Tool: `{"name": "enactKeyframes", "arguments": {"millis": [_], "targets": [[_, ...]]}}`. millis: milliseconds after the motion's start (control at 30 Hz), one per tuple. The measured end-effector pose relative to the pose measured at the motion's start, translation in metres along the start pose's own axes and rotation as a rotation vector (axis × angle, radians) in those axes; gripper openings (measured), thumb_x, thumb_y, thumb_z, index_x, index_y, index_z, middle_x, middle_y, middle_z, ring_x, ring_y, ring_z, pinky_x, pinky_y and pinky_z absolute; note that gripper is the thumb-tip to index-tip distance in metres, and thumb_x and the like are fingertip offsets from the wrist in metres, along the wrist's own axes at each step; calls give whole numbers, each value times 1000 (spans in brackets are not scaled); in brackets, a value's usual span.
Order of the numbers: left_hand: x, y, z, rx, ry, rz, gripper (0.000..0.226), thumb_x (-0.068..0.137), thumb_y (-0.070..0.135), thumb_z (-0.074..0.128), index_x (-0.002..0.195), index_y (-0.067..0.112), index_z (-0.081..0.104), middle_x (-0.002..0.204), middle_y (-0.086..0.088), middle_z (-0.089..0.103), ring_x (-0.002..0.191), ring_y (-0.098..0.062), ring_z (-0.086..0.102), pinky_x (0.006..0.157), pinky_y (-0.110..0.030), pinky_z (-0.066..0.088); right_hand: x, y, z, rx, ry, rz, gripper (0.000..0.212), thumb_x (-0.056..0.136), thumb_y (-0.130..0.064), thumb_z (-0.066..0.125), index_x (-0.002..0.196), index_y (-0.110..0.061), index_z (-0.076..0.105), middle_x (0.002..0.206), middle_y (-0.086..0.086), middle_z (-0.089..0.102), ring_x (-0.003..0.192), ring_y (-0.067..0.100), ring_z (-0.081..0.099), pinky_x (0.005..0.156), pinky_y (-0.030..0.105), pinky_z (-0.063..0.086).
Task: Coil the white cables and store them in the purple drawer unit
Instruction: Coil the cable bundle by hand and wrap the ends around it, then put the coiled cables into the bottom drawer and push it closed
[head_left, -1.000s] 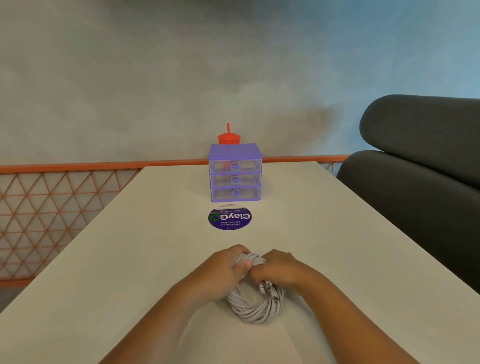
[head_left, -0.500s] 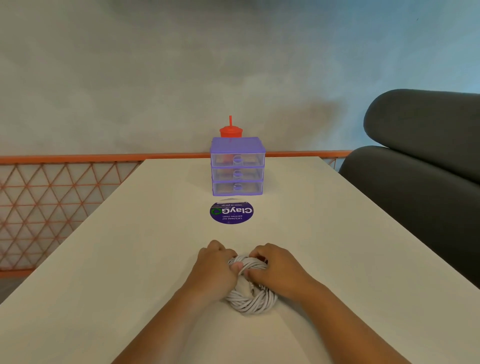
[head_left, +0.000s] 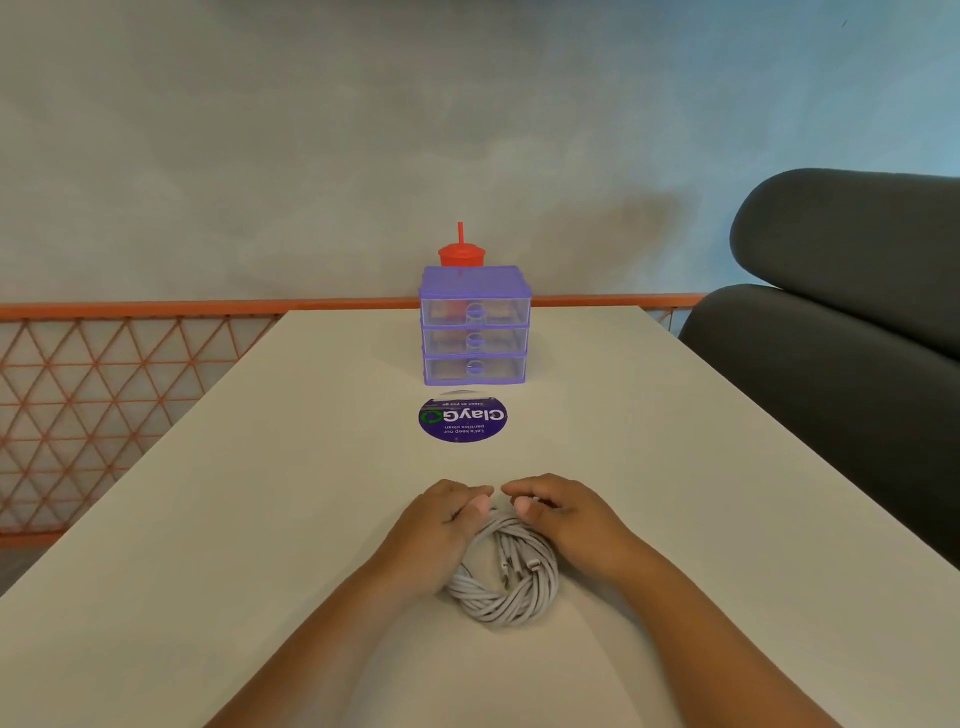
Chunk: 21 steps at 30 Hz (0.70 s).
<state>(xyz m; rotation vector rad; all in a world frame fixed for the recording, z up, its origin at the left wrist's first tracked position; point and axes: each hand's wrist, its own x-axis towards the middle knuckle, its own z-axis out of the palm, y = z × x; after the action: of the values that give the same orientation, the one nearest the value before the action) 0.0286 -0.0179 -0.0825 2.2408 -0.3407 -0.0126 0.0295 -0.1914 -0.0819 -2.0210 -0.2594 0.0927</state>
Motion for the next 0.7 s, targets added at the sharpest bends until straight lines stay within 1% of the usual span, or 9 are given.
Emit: {"name": "enactKeyframes", "arguments": {"millis": [100,233,333,400,500,533,600,667,700], "targets": [[-3,2,-3,-54,29,-14,36,100,30,33,128,21,54,124,5,52,119,-7,46,99,-18,30,0,1,-2,164,64,46,16,93,-22,52,100,-29,65,107,-9,63,106,6,57,94,25,43],[-10,0,-10,-122,97,-25,37,99,31,32,126,22,55,122,9,52,117,-4,45,95,-16,27,-4,5,-6,132,147,56,17,94,-25,51,105,-26,64,108,-10,63,109,8,55,84,14,39],[-25,-8,-11,-100,182,-20,38,100,33,32,127,20,55,123,10,51,117,-3,44,95,-14,26,-15,13,-9,-8,176,49,29,95,-34,46,117,-24,61,121,-9,60,114,6,51,91,15,36],[-38,-20,-10,1,221,-18,56,92,52,26,129,20,53,126,9,53,120,-7,46,97,-17,29,-26,16,-12,-137,162,58,55,88,-60,36,124,-24,57,130,-8,55,119,7,47,98,19,32],[-59,-35,-19,171,247,-52,79,78,63,14,133,20,50,135,6,51,127,-12,44,103,-22,29,-42,20,-17,-285,181,53,113,52,-94,5,127,-26,55,132,-11,53,123,9,46,96,20,32],[-66,-36,-22,256,238,-86,78,78,60,12,135,21,47,139,6,48,129,-11,41,104,-22,27,-48,21,-18,-333,188,48,113,53,-92,1,127,-25,55,131,-10,54,123,10,46,95,20,32],[-80,-35,-26,498,180,-141,77,77,56,5,139,27,40,147,9,38,136,-9,30,108,-23,22,-61,19,-18,-477,176,48,84,78,-74,11,127,-21,53,135,-5,51,127,14,43,96,23,32],[-91,-34,-27,657,105,-208,65,86,52,5,144,32,28,154,9,22,142,-11,17,113,-28,16,-75,20,-16,-699,126,75,49,97,-46,24,136,-22,43,148,0,36,137,16,29,108,26,24],[-96,-33,-27,682,76,-238,57,93,49,9,146,33,22,156,9,14,144,-13,12,115,-32,13,-82,21,-16,-783,100,96,45,99,-40,25,141,-26,34,153,-3,25,141,15,20,112,29,18]]}}
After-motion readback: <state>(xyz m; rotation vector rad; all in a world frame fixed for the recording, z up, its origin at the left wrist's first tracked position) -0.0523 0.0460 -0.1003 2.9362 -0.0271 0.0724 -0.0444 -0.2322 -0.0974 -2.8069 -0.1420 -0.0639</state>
